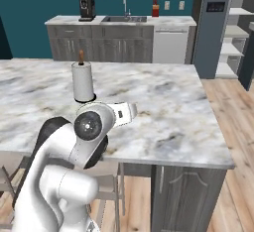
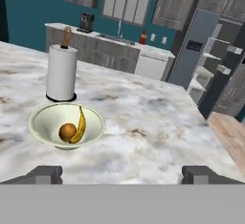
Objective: Retrieve the mango and banana from the fridge and place them into the bowl on the dining table.
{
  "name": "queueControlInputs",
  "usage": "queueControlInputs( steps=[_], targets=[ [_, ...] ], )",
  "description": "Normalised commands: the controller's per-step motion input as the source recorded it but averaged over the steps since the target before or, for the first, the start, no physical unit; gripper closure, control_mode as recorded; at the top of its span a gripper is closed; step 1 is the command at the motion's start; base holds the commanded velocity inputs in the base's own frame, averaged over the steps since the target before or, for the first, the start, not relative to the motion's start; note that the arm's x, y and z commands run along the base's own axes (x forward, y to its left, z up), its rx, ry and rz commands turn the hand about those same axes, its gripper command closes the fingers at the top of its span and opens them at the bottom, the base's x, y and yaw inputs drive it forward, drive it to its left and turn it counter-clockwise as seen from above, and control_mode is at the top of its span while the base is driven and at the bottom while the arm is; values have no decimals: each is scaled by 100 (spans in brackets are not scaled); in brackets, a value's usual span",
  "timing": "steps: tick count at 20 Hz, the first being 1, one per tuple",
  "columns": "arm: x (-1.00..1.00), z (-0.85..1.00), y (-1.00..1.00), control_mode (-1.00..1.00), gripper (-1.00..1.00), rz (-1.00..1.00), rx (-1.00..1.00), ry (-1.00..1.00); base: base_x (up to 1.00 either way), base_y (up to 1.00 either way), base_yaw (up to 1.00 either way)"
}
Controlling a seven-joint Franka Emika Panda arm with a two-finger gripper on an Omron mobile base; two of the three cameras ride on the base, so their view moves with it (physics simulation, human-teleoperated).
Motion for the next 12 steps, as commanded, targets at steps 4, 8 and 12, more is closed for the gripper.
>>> queueControlInputs(
  steps=[4, 8, 12],
  targets=[
    [-72, 65, -58, -100, -100, -4, 4, -14, 0, 0, 0],
    [-30, 84, -39, -100, -100, -4, 2, -2, 0, 0, 0],
    [-11, 86, -45, -100, -100, -8, 2, 4, 0, 0, 0]
  ],
)
